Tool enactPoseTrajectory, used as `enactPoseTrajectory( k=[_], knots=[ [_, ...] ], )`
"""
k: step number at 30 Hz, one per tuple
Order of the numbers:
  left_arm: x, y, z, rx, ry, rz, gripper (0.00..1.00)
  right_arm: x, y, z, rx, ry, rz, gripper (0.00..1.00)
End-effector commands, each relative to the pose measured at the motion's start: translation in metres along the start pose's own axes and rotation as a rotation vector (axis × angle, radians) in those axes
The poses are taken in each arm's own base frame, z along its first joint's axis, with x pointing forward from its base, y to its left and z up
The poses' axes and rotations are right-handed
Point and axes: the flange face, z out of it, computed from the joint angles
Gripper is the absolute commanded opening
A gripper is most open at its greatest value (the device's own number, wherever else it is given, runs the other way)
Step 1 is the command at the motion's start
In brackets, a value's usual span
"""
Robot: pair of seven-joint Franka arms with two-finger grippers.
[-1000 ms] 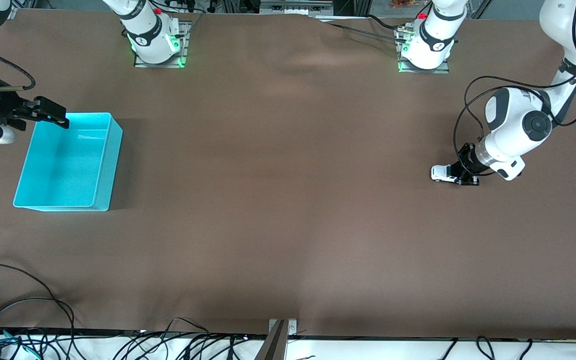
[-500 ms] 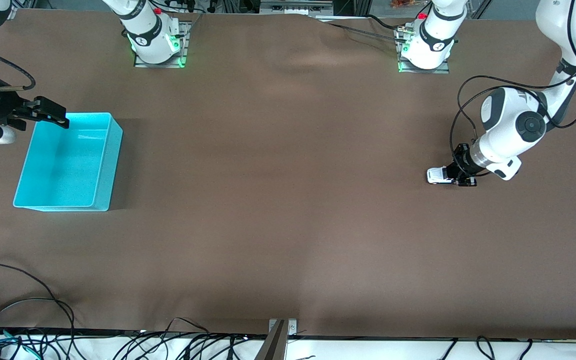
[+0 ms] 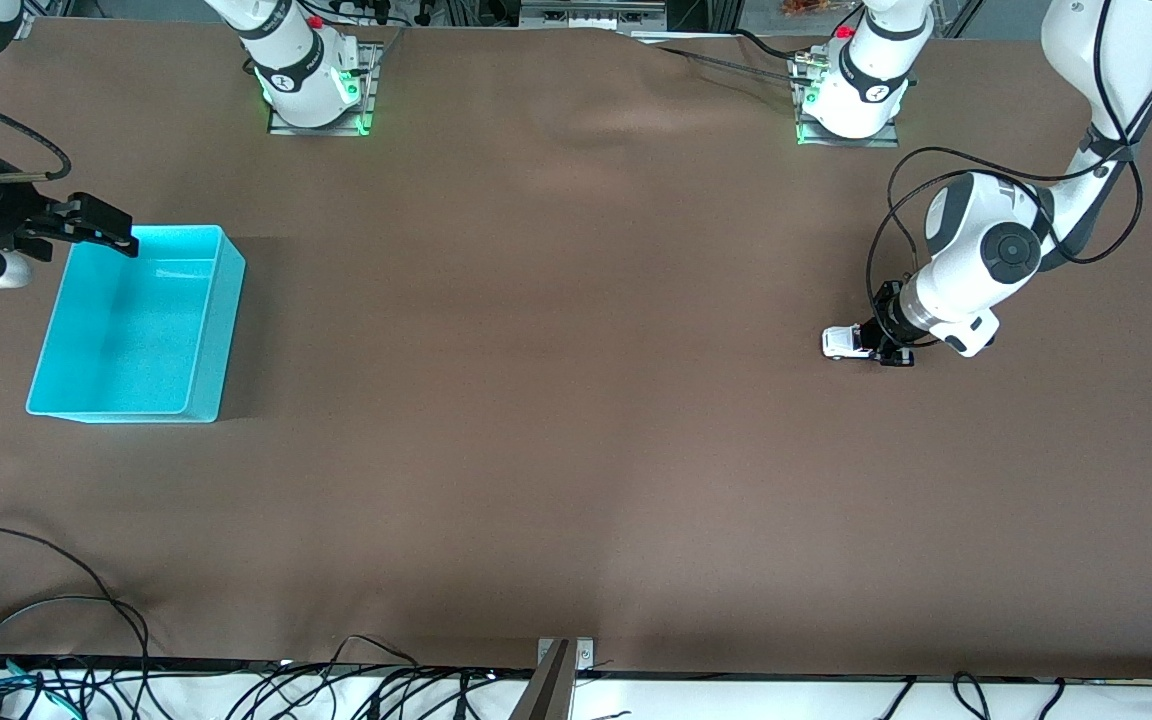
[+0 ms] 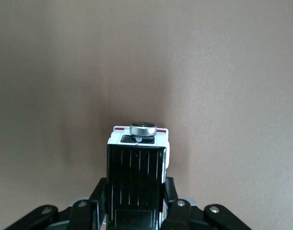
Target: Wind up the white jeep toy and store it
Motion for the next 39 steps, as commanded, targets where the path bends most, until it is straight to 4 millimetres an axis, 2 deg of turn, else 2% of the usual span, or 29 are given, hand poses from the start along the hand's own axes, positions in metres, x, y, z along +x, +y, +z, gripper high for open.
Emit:
enactPoseTrajectory(
  k=[1,7,22,33,37,39],
  knots=[
    [0.0,-0.005,0.011,0.016,0.038,0.043,0.14,-0.002,-0.002,-0.006,0.006,-0.003,-0.003,1.0],
    [0.008,-0.004,0.018,0.016,0.045,0.043,0.14,-0.002,-0.002,-0.006,0.006,-0.003,-0.003,1.0],
    [0.05,-0.004,0.032,0.004,0.062,0.037,0.15,-0.002,-0.002,-0.006,0.007,-0.003,-0.003,1.0],
    [0.099,-0.006,0.04,-0.018,0.084,0.026,0.16,-0.002,-0.004,-0.006,0.019,-0.002,-0.004,1.0],
    [0.11,-0.009,0.05,-0.015,0.095,0.054,0.19,-0.002,-0.004,-0.006,0.019,-0.002,-0.005,1.0],
    [0.123,-0.009,0.053,-0.021,0.105,0.056,0.19,-0.002,-0.004,-0.006,0.019,-0.002,-0.005,1.0]
  ],
)
